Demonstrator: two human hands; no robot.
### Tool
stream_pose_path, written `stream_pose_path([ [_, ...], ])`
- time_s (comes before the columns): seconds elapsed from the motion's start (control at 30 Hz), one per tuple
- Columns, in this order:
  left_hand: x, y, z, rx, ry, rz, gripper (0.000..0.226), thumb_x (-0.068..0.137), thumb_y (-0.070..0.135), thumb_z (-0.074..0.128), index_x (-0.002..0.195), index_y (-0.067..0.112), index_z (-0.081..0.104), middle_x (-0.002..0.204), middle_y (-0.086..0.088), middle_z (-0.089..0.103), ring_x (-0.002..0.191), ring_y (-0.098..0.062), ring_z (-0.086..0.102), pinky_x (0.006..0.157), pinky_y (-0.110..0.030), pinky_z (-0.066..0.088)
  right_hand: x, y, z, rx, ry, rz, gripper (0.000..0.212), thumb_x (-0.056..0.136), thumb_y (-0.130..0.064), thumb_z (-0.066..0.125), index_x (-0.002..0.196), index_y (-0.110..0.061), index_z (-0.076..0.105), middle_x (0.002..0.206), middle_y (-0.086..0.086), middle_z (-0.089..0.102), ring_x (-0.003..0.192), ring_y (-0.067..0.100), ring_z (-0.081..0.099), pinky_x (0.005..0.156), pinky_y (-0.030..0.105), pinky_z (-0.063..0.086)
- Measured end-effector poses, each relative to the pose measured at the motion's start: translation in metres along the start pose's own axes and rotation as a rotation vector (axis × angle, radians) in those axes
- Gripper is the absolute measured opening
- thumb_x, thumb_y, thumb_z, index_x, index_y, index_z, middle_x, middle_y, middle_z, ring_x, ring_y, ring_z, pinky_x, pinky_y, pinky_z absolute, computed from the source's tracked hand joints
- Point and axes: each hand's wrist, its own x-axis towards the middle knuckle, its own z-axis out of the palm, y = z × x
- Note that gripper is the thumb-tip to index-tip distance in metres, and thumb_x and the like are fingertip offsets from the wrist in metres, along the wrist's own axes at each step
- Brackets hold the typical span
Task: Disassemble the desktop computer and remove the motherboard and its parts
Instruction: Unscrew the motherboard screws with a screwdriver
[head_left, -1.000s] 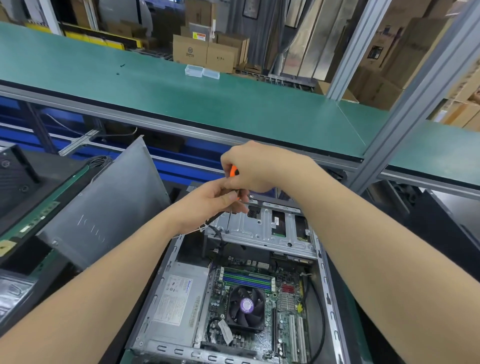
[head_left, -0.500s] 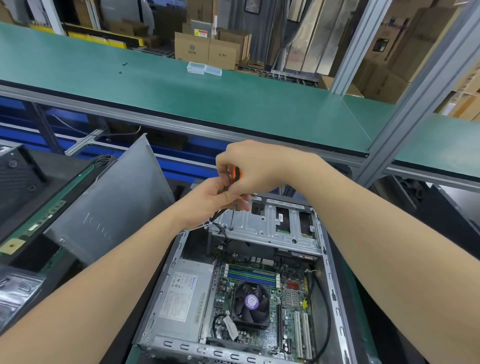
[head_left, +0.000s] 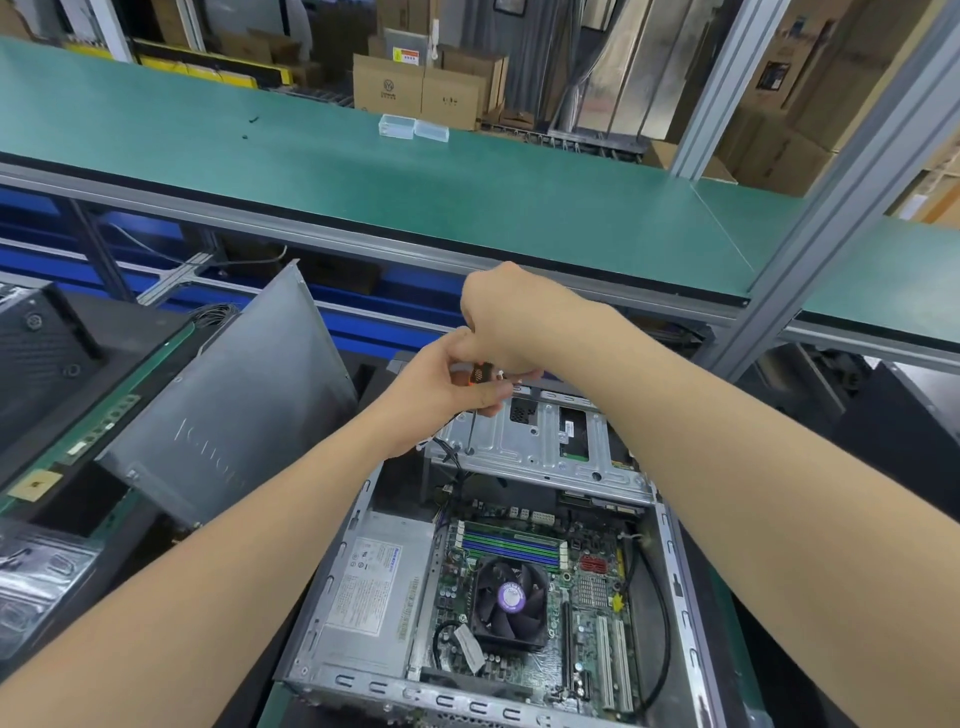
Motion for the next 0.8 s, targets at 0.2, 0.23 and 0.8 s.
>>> stream_pose_path([
  [0.2, -0.002, -0.005, -0.008, 0.005, -0.127, -0.045, 0.017, 0.104, 0.017, 0.062, 0.118, 0.012, 0.069, 0.110, -0.003, 0.076, 0.102, -0.022, 0.074, 0.091, -0.026, 0.055, -0.003, 0.009, -0.010, -0.046, -0.127, -0.189, 0.010, 0.086, -0.023, 0.072, 0.092, -0.026, 0.065, 0.096, -0.003, 0.066, 0.088, 0.022, 0.064, 0.063, 0.031, 0.048],
  [0.23, -0.002, -0.005, -0.010, 0.009, -0.143, -0.049, 0.019, 0.105, 0.017, 0.060, 0.122, 0.012, 0.068, 0.114, -0.003, 0.076, 0.104, -0.022, 0.073, 0.092, -0.026, 0.055, -0.003, 0.010, -0.012, -0.056, -0.135, -0.205, 0.012, 0.085, -0.021, 0.073, 0.092, -0.027, 0.065, 0.095, -0.004, 0.065, 0.088, 0.021, 0.064, 0.064, 0.032, 0.049],
  [0.8, -0.002, -0.008, -0.014, -0.065, -0.165, -0.022, 0.017, 0.101, 0.014, 0.064, 0.109, 0.019, 0.078, 0.112, -0.011, 0.076, 0.107, -0.033, 0.073, 0.098, -0.041, 0.058, -0.008, 0.015, -0.013, -0.025, -0.090, -0.292, 0.024, 0.083, -0.041, 0.074, 0.099, -0.026, 0.065, 0.094, -0.008, 0.062, 0.088, 0.015, 0.057, 0.069, 0.035, 0.052],
])
